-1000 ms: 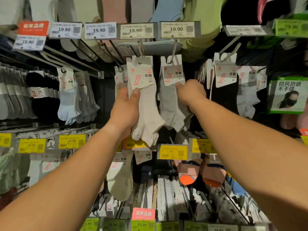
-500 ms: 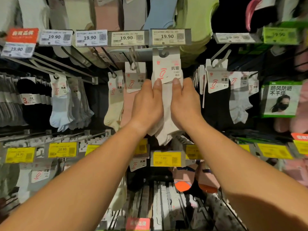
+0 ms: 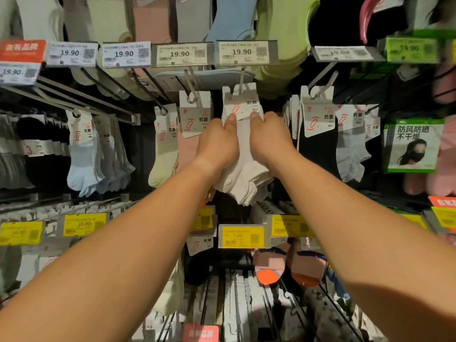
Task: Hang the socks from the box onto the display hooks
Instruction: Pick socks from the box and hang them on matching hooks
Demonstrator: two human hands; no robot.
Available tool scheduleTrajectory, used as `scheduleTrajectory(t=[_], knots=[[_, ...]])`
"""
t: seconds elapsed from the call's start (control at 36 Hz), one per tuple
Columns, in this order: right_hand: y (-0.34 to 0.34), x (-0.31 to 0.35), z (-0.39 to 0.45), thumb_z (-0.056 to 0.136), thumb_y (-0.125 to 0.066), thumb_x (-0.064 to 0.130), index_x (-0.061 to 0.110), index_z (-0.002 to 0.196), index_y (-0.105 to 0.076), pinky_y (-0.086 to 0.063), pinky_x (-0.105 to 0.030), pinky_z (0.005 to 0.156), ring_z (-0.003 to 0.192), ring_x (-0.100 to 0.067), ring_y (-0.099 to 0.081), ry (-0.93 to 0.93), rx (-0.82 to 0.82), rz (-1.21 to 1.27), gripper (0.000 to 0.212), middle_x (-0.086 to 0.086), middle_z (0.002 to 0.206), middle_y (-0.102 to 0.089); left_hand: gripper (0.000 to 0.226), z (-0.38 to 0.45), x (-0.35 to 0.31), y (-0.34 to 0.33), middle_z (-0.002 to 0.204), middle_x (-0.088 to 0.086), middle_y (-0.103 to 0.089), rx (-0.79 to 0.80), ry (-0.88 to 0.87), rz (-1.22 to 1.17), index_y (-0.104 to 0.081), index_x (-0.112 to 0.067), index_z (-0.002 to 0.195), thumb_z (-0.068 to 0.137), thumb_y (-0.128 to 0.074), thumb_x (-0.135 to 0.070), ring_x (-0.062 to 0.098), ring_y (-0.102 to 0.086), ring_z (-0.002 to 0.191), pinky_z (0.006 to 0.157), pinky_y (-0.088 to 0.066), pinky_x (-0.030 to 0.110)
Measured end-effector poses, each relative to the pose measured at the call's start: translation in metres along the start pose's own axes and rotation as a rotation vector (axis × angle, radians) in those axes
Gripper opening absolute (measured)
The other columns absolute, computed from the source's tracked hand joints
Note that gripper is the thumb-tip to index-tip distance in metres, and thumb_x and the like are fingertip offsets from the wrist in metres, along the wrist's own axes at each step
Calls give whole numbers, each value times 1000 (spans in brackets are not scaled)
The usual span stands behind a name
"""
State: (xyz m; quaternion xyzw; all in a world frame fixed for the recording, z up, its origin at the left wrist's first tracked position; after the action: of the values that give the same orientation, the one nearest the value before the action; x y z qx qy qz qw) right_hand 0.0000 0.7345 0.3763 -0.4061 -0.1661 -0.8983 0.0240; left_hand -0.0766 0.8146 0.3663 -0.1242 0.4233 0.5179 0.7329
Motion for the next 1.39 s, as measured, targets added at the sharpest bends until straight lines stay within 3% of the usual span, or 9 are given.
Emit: scheduleTrajectory(t=[0.25, 0.33, 0.39, 0.47, 0.56, 0.78, 1.03, 1.14, 1.39], knots=[[-30, -49, -3, 104, -33, 47, 11, 131, -40, -43, -39, 76, 109, -36, -58, -160, 90, -277, 46, -15, 124, -58, 55, -1, 36, -20, 130, 17, -59, 276, 156, 375, -36, -4, 136, 102, -53, -44, 35, -59, 116, 74, -46, 31], [-28, -59, -14, 104, -34, 47, 9, 130, -38, -39, -38, 68, 99, -35, -58, -115, 98, -392, 46, -16, 120, -60, 32, -9, 37, -11, 95, 7, -61, 450, 161, 369, -40, -10, 122, 101, -59, -25, 23, -63, 76, 38, -42, 20], [-26, -60, -18, 105, -35, 45, 9, 129, -38, -35, -34, 59, 85, -31, -52, -86, 103, -436, 44, -16, 117, -60, 17, -13, 33, -5, 75, 3, -56, 492, 165, 308, -43, -16, 105, 100, -60, -13, 13, -54, 54, 31, -38, 16], [-23, -57, -23, 104, -37, 46, 9, 129, -37, -32, -33, 53, 81, -28, -49, -69, 123, -507, 44, -16, 115, -60, 16, -13, 33, -3, 72, 7, -61, 490, 163, 353, -50, -13, 107, 99, -62, -19, 12, -57, 42, 37, -46, 21], [-20, -55, -29, 102, -41, 48, 8, 130, -38, -40, -37, 67, 100, -35, -59, -61, 149, -558, 49, -17, 120, -60, 38, -16, 33, -3, 81, 11, -72, 490, 122, 593, -61, -3, 109, 98, -61, -39, 22, -69, 60, 61, -59, 35], [3, -45, -72, 100, -45, 52, 10, 132, -38, -38, -38, 69, 109, -41, -57, -31, 67, -684, 53, -15, 125, -52, 33, -33, 4, 11, 83, 7, -46, 285, -281, 1113, -60, -14, 98, 96, -58, -47, 27, -52, 78, 64, -42, 32], [113, -80, -165, 100, -45, 50, 7, 131, -42, -42, -41, 77, 117, -38, -56, -306, 32, -867, 53, -18, 130, -56, 19, -127, -27, -66, 110, 14, -65, 559, -483, 801, -57, -18, 89, 92, -59, -37, 37, -62, 95, 69, -40, 34], [203, -99, -233, 98, -47, 49, 8, 133, -47, -47, -40, 92, 122, -37, -55, -491, -19, -936, 54, -18, 134, -57, 38, -199, -58, -125, 120, 16, -67, 760, -525, 676, -68, -14, 113, 93, -58, -44, 37, -65, 108, 82, -52, 39], [436, -140, -419, 99, -45, 46, 7, 136, -43, -41, -39, 75, 114, -38, -58, -970, -125, -1077, 53, -17, 130, -57, 36, -422, -173, -258, 108, 16, -70, 1204, -641, 307, -62, -10, 92, 94, -60, -46, 35, -64, 100, 82, -53, 42]])
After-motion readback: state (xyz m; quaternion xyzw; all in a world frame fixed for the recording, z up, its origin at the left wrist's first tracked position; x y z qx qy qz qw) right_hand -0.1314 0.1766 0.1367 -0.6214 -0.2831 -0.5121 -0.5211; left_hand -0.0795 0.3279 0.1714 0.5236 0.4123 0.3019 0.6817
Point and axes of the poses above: each hand's wrist, its own z-axis towards the middle knuckle, its own y-axis out of the back of the hand, x = y × z, the point moved 1 cm from there along z, towards the middle knuckle
